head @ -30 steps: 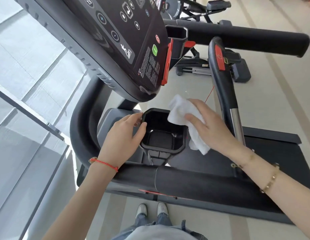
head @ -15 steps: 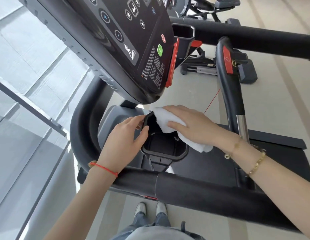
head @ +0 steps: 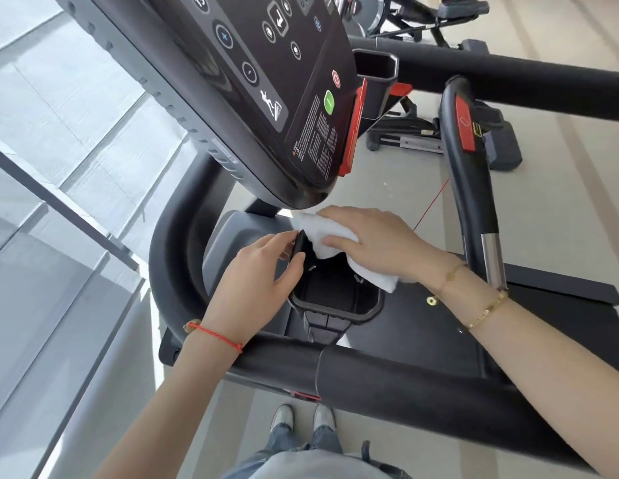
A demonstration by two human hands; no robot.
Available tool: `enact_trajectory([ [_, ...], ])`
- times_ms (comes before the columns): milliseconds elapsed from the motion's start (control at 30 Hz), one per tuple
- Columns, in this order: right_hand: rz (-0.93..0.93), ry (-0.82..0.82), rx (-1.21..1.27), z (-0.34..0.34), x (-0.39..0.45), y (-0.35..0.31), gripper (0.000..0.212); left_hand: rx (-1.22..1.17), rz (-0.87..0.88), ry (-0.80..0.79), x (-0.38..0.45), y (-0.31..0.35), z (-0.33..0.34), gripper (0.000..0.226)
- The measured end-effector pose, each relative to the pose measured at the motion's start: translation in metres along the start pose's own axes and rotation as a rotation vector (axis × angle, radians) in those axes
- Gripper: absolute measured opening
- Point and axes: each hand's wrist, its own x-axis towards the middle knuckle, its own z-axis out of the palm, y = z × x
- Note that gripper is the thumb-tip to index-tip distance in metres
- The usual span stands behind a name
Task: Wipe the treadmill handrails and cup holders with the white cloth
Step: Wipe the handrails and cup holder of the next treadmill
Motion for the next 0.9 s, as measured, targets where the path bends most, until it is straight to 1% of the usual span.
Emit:
enact_trajectory([
  [67,0.008,0.009,-0.035,0.001,0.007,-0.007,0.033,0.004,0.000,0.002,0.000,-0.001,0.000,0.038],
  [133,0.072,0.054,0.005,0.002,-0.007,-0.004,0.035,0.000,0.000,-0.009,0.000,-0.002,0.001,0.040],
  [200,0.177,0.142,0.133,0.009,-0.033,-0.002,0.038,-0.011,0.002,-0.021,0.000,-0.003,0.001,0.041],
  [267,0.288,0.219,0.314,0.024,-0.058,-0.009,0.051,-0.021,0.004,-0.017,0.000,-0.004,0.002,0.042],
  [333,0.362,0.261,0.479,0.042,-0.077,-0.024,0.066,-0.029,0.018,-0.015,0.000,-0.003,0.003,0.043],
  [400,0.396,0.273,0.542,0.051,-0.084,-0.029,0.073,-0.039,0.033,-0.027,0.000,-0.003,0.003,0.044],
  [467,0.406,0.238,0.528,0.041,-0.076,-0.025,0.071,-0.041,0.036,-0.037,0.001,-0.003,0.004,0.044],
  [600,0.402,0.157,0.482,0.016,-0.052,-0.008,0.050,-0.034,0.044,-0.035,0.000,-0.003,0.004,0.040],
  [667,0.396,0.163,0.518,0.021,-0.059,-0.011,0.052,-0.039,0.042,-0.032,-0.001,-0.003,0.003,0.040],
  [767,0.378,0.177,0.589,0.037,-0.080,-0.021,0.070,-0.049,0.040,-0.033,0.000,-0.003,0.004,0.040],
  [800,0.375,0.177,0.591,0.039,-0.082,-0.021,0.071,-0.053,0.038,-0.032,0.000,-0.003,0.004,0.040],
  [833,0.363,0.177,0.570,0.037,-0.080,-0.019,0.070,-0.054,0.034,-0.027,-0.001,-0.003,0.003,0.039],
  [900,0.298,0.179,0.429,0.028,-0.065,-0.013,0.059,-0.052,0.031,-0.014,-0.001,-0.003,0.003,0.037],
])
